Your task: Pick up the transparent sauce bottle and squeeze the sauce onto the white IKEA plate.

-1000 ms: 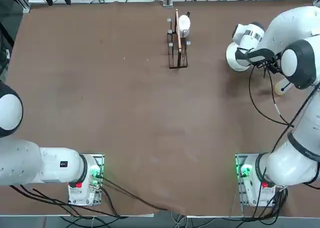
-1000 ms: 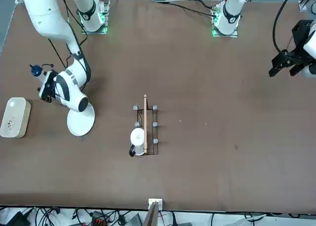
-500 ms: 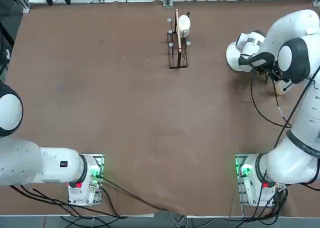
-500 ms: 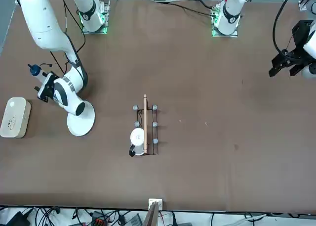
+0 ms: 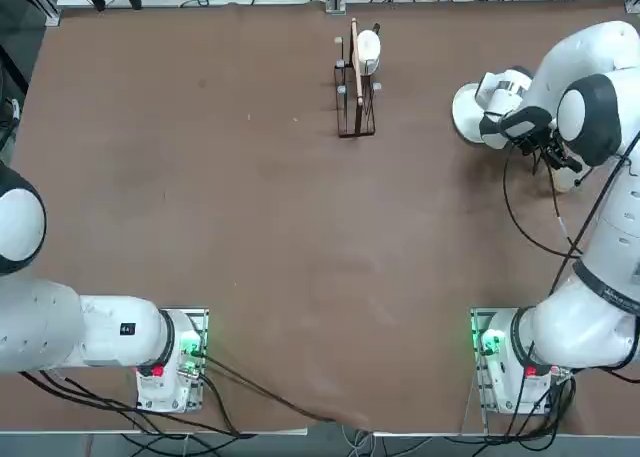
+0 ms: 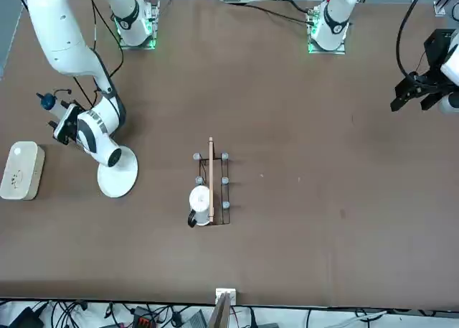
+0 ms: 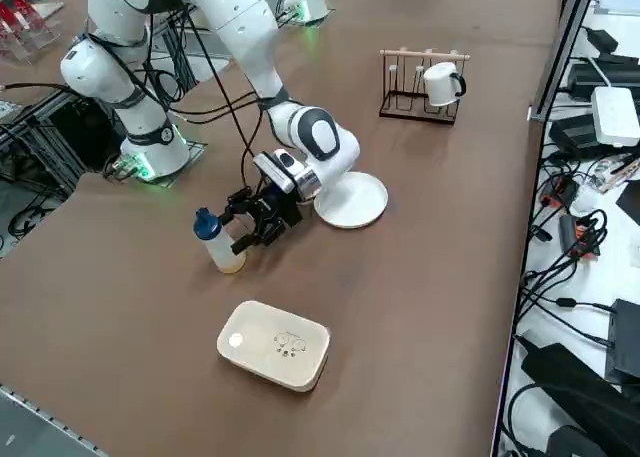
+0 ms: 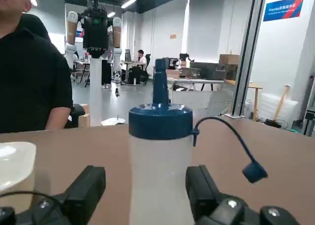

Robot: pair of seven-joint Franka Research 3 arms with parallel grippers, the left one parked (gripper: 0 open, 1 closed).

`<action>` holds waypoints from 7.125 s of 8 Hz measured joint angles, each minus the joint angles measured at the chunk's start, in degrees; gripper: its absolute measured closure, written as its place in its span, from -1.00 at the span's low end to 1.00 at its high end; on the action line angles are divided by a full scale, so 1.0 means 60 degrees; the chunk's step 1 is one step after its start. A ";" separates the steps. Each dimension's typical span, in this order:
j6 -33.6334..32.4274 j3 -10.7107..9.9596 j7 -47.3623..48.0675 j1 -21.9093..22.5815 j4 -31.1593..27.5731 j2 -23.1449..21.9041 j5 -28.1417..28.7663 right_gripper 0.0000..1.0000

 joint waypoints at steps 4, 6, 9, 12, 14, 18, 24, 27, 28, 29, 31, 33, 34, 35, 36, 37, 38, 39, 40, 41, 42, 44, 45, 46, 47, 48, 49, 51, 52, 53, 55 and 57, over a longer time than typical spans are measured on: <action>-0.0029 0.0001 0.0083 -0.0112 -0.0306 0.0004 0.0000 -1.00; -0.0031 -0.0001 0.0179 -0.0299 -0.0464 0.0004 0.0000 -0.95; -0.0031 0.0001 0.0497 -0.0381 -0.0602 0.0004 -0.0001 -0.24; -0.0024 0.0034 0.0499 -0.0250 -0.0587 -0.0044 -0.0072 0.03; -0.0081 0.0154 -0.0088 -0.0085 -0.0504 -0.0631 -0.0165 0.03; -0.0161 0.1192 -0.4731 0.0182 0.0565 -0.3377 0.1898 0.07; 0.0521 0.1846 -0.9795 0.0492 0.3700 -0.2373 0.6141 0.13; 0.1109 0.1804 -1.1701 0.0392 0.4325 -0.2101 0.8791 0.13; 0.1131 0.1749 -1.2201 0.0150 0.4467 -0.2104 0.9992 0.13; 0.1133 0.1727 -1.2702 -0.0263 0.4539 -0.2097 1.1091 0.13; 0.1234 0.1712 -1.3500 -0.0986 0.4532 -0.1866 1.2533 0.13; 0.1755 0.1711 -1.3762 -0.1231 0.4507 -0.1382 1.3959 0.13; 0.2005 0.1707 -1.3768 -0.1305 0.4491 -0.1207 1.4462 0.13; 0.2161 0.1702 -1.3840 -0.1483 0.4416 -0.1109 1.4972 0.13; 0.2240 0.1698 -1.4086 -0.1719 0.4281 -0.1091 1.5438 0.13; 0.2318 0.1697 -1.4351 -0.1923 0.4118 -0.1092 1.5735 0.13; 0.2451 0.1695 -1.4631 -0.2106 0.3933 -0.1087 1.5978 0.13; 0.2539 0.1689 -1.4991 -0.2285 0.3772 -0.1085 1.6242 0.13; 0.2623 0.1680 -1.5492 -0.2502 0.3590 -0.1079 1.6584 0.13; 0.2723 0.1669 -1.6090 -0.2735 0.3397 -0.1065 1.6984 0.13; 0.2830 0.1666 -1.6587 -0.2908 0.3271 -0.1018 1.7272 0.13; 0.3164 0.1681 -1.7106 -0.2999 0.3085 -0.0872 1.7543 0.13; 0.3264 0.1751 -1.7254 -0.2984 0.2916 -0.0857 1.7562 0.13; 0.3289 0.1802 -1.7310 -0.2957 0.2753 -0.0870 1.7578 0.13; 0.3291 0.1838 -1.7326 -0.2938 0.2555 -0.0954 1.7598 0.13; 0.3292 0.1860 -1.7345 -0.2920 0.2263 -0.1140 1.7614 0.13; 0.3293 0.1867 -1.7351 -0.2900 0.1893 -0.1424 1.7706 0.13; 0.3275 0.1869 -1.7470 -0.2896 0.1034 -0.2078 1.7856 0.13; 0.3184 0.1855 -1.7623 -0.2913 0.0694 -0.2347 1.7885 0.13; 0.3019 0.1818 -1.7811 -0.2990 0.0461 -0.2541 1.7897 0.13; 0.2803 0.1731 -1.8323 -0.3485 0.0226 -0.2643 1.7903 0.13; 0.2619 0.1700 -1.8971 -0.4125 0.0137 -0.2578 1.7903 0.13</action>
